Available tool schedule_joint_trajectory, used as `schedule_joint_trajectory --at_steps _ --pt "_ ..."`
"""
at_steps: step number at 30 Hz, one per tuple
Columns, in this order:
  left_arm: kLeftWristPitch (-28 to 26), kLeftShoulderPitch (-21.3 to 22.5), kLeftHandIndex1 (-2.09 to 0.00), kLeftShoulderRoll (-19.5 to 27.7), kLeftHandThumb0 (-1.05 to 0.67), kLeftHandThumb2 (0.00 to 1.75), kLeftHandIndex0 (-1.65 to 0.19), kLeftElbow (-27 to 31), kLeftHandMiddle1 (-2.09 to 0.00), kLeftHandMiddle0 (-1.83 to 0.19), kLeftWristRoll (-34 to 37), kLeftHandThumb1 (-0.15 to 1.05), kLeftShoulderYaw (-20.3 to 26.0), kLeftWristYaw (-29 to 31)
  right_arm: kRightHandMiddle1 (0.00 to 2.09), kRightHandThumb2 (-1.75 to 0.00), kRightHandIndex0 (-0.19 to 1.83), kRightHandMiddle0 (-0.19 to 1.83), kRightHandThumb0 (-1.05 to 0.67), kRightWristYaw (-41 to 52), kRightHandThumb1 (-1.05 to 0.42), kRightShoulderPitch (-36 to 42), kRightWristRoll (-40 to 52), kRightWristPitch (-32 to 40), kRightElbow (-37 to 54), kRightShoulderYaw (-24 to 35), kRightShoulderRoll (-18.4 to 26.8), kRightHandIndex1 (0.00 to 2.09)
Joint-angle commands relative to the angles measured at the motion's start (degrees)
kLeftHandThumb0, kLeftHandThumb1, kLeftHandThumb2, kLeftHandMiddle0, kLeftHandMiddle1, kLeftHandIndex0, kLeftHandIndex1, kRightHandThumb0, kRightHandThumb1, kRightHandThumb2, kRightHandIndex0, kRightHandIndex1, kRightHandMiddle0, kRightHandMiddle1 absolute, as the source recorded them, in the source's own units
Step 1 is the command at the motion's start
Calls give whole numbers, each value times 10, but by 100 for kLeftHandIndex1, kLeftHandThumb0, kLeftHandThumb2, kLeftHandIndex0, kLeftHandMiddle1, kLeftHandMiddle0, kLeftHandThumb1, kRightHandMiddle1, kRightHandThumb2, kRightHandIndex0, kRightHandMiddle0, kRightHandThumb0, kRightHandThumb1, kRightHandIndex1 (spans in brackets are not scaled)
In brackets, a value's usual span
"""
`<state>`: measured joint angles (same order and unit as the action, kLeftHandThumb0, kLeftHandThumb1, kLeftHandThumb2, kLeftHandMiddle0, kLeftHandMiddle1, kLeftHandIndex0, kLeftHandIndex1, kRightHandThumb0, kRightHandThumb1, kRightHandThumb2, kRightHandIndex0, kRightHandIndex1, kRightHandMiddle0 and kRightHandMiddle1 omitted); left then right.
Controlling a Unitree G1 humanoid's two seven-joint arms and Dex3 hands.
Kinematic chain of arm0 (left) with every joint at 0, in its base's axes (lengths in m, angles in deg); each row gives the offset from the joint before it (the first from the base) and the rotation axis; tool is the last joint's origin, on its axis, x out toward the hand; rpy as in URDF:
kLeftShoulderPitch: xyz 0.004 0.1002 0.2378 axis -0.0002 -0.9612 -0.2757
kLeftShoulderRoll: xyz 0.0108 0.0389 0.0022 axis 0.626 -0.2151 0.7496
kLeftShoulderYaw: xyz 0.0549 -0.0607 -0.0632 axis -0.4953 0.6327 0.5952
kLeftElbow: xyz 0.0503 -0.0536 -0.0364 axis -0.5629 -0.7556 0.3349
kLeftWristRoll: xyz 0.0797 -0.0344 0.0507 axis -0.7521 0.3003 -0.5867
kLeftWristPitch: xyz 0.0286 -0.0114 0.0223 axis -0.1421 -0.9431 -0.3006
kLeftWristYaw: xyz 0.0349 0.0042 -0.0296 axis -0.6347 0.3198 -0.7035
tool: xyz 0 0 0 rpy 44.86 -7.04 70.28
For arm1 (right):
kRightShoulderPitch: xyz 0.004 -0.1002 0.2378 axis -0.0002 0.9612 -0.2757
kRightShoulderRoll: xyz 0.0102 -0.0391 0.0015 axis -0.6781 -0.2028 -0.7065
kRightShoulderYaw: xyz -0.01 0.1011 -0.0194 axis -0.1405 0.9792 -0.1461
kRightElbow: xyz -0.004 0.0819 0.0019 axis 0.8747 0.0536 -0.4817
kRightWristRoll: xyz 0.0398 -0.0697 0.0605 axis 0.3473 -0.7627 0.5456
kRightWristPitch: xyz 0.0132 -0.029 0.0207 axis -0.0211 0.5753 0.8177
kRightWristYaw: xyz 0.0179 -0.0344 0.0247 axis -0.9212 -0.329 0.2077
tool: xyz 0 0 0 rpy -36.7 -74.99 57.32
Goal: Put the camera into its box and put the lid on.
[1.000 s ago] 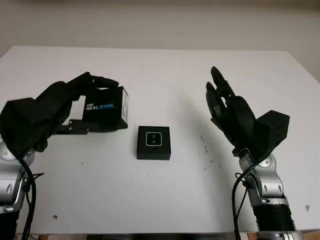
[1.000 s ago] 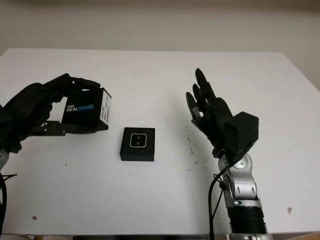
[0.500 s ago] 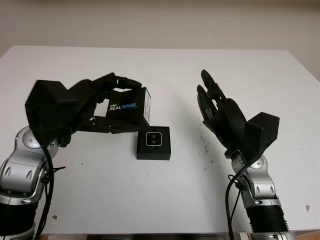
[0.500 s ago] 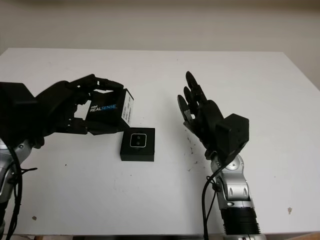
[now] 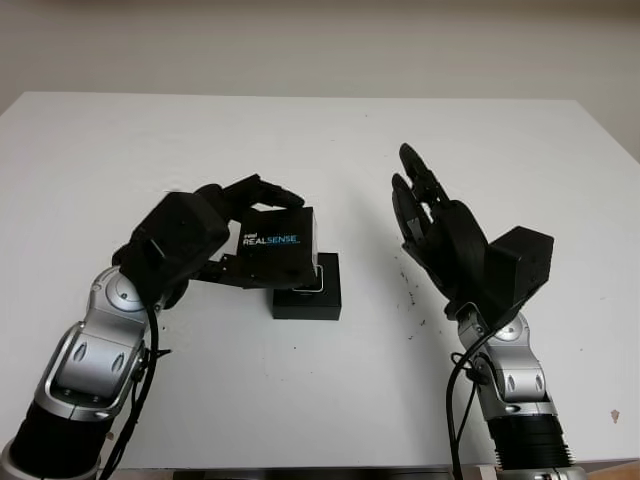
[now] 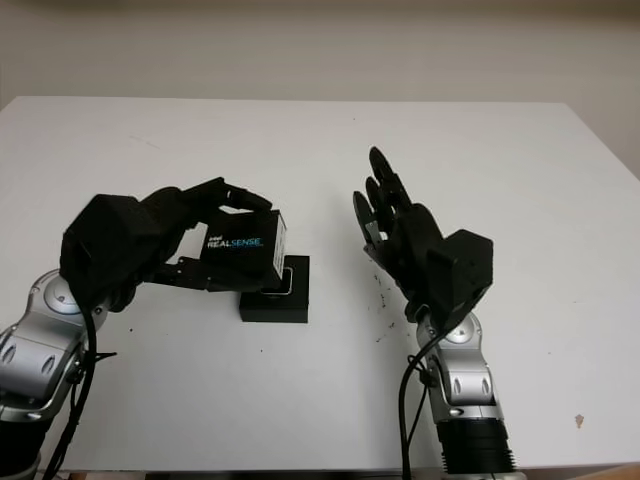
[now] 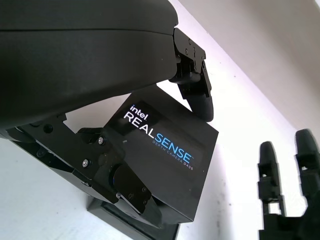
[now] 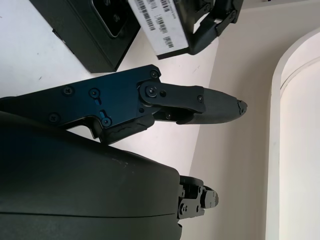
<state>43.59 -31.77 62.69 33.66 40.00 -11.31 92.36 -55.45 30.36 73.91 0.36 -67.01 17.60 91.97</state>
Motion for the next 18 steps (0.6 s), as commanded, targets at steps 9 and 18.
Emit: schedule_joint_trajectory --at_steps 9,18 --pt "0 -8 -140 -6 -14 6 -29 20 -144 -42 -22 95 -12 12 9 -47 -1 -2 -65 -2 -105 -4 1 -3 9 1 -8 6" --pt "2 -26 -141 -29 -13 5 -30 24 -138 -41 -26 95 -17 11 9 -46 -1 -2 -65 -3 -105 -3 -1 -3 4 1 -11 6"
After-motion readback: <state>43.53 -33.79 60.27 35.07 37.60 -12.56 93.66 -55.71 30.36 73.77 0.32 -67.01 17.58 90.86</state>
